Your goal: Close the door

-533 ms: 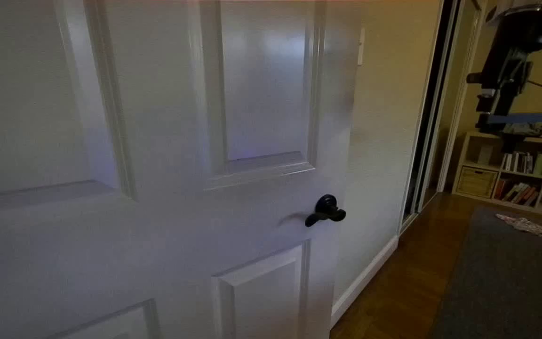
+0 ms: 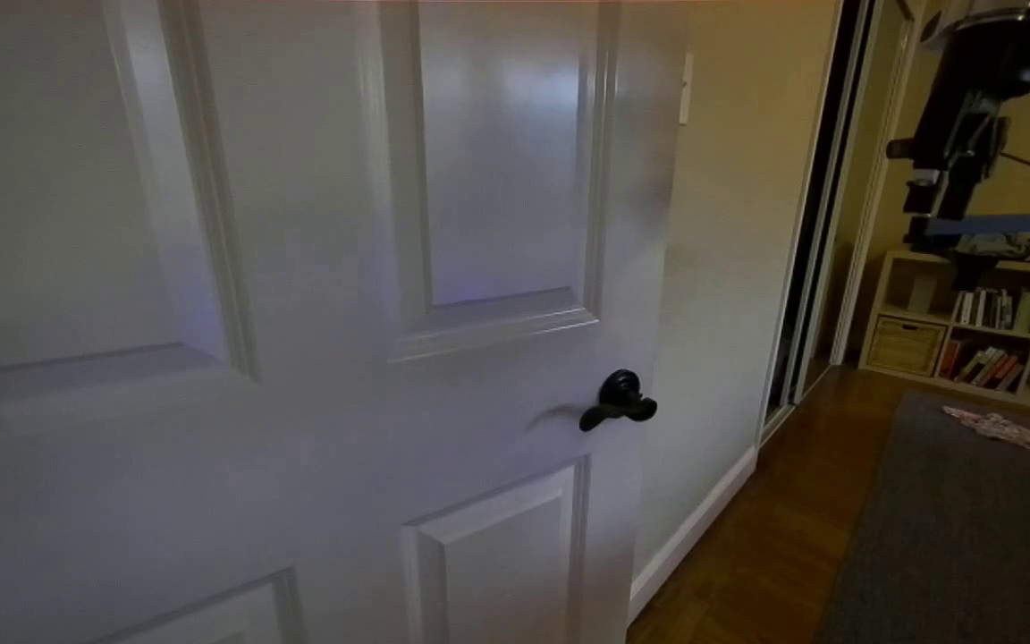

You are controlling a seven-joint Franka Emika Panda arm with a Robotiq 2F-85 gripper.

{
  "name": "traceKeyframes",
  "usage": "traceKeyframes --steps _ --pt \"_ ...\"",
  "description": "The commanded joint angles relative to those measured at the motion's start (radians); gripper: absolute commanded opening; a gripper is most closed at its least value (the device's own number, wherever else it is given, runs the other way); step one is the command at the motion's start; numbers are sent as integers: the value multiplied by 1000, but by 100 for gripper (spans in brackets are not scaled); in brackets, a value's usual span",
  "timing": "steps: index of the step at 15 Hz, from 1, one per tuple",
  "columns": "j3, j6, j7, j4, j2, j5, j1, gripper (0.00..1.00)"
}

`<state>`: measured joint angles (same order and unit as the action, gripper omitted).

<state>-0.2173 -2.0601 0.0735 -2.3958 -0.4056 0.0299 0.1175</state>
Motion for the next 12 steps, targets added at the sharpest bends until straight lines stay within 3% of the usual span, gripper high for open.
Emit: traceKeyframes --steps 1,7,10,12 --pt "59 -74 -98 -25 9 -20 21 100" --pt "172 -333 -369 -102 42 -75 32 100" --pt "200 -405 -423 -113 66 -62 16 100" --pt "216 -441 -420 -107 84 -50 -1 80"
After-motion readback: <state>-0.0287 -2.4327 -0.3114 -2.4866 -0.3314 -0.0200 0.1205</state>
